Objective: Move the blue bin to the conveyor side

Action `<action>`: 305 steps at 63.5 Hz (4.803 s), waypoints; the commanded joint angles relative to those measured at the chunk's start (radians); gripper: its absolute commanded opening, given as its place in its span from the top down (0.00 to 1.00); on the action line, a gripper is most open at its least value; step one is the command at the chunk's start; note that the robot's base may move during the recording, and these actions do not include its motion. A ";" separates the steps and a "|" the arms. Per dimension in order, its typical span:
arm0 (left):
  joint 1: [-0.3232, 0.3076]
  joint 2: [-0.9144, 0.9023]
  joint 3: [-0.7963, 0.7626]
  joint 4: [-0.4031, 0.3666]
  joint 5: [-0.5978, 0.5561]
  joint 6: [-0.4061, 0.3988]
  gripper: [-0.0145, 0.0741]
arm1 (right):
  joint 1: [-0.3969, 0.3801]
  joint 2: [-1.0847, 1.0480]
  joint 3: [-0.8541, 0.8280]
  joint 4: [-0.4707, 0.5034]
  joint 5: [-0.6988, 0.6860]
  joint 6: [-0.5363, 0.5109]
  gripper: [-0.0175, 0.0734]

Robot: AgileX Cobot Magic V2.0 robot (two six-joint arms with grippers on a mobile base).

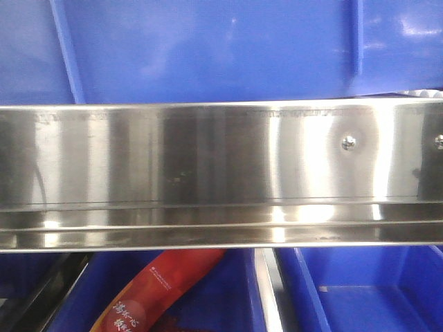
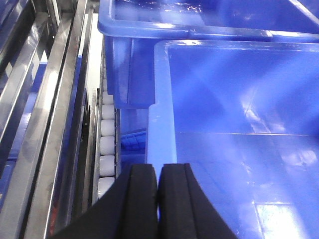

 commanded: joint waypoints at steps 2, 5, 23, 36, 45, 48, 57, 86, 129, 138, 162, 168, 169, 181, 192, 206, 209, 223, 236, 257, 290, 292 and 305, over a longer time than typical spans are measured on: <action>-0.004 -0.003 -0.008 -0.011 -0.009 0.000 0.85 | 0.002 -0.002 0.011 -0.014 -0.012 0.009 0.43; -0.004 -0.003 -0.008 -0.011 -0.009 0.000 0.85 | 0.002 -0.002 0.011 -0.009 -0.012 0.009 0.43; -0.004 -0.003 -0.008 -0.011 -0.009 0.000 0.85 | 0.002 -0.014 0.011 0.012 -0.012 0.013 0.43; -0.004 -0.003 -0.008 -0.011 -0.009 0.000 0.85 | 0.002 -0.046 0.011 0.012 -0.012 0.013 0.43; -0.004 -0.003 -0.008 -0.011 -0.009 0.000 0.85 | 0.002 -0.063 0.015 0.012 -0.012 0.013 0.43; -0.004 -0.003 -0.008 -0.011 -0.009 0.000 0.85 | 0.002 -0.065 0.024 0.012 -0.012 0.013 0.43; -0.004 -0.003 -0.008 -0.011 -0.009 0.000 0.85 | 0.002 -0.068 0.060 0.012 -0.012 0.013 0.43; -0.004 -0.003 -0.008 -0.011 -0.007 0.000 0.85 | 0.002 -0.068 0.082 0.014 -0.012 0.013 0.43; -0.004 -0.003 -0.008 -0.011 -0.005 0.000 0.85 | 0.002 -0.068 0.082 0.005 -0.012 0.013 0.88; -0.004 -0.003 -0.008 -0.011 -0.007 0.000 0.85 | 0.002 -0.068 0.082 0.002 -0.012 0.013 0.88; -0.004 0.059 -0.008 -0.055 -0.122 0.000 0.54 | 0.002 -0.068 0.082 0.002 -0.012 0.013 0.88; -0.004 0.086 -0.008 -0.053 -0.148 0.000 0.40 | 0.002 -0.068 0.082 0.002 -0.012 0.013 0.88; -0.004 0.092 -0.008 -0.053 -0.150 0.000 0.38 | 0.002 -0.068 0.082 0.002 -0.012 0.013 0.88; -0.004 0.164 -0.028 -0.057 -0.118 0.000 0.36 | 0.002 -0.068 0.082 0.002 -0.012 0.013 0.88; -0.004 0.208 -0.051 -0.062 -0.058 0.008 0.36 | 0.002 -0.068 0.082 0.002 -0.012 0.013 0.88; -0.004 0.250 -0.069 -0.091 -0.023 0.049 0.39 | 0.002 -0.068 0.082 0.002 -0.012 0.013 0.88; -0.004 0.254 -0.070 -0.096 -0.023 0.049 0.41 | 0.002 -0.068 0.082 0.002 -0.012 0.013 0.88; -0.004 0.256 -0.072 -0.108 -0.001 0.052 0.42 | 0.002 -0.068 0.082 0.002 -0.012 0.013 0.88; -0.004 0.256 -0.072 -0.108 0.028 0.072 0.42 | 0.002 -0.068 0.082 0.002 -0.012 0.013 0.88; -0.004 0.256 -0.072 -0.112 0.067 0.075 0.42 | 0.002 -0.068 0.082 0.002 -0.012 0.013 0.88; -0.004 0.256 -0.104 -0.112 0.069 0.075 0.78 | 0.002 -0.068 0.082 0.002 -0.012 0.013 0.88; -0.004 0.256 -0.109 -0.112 0.069 0.075 0.82 | 0.002 -0.068 0.082 0.002 -0.012 0.013 0.88; -0.004 0.256 -0.118 -0.112 0.097 0.075 0.86 | 0.002 -0.068 0.082 0.002 -0.012 0.013 0.88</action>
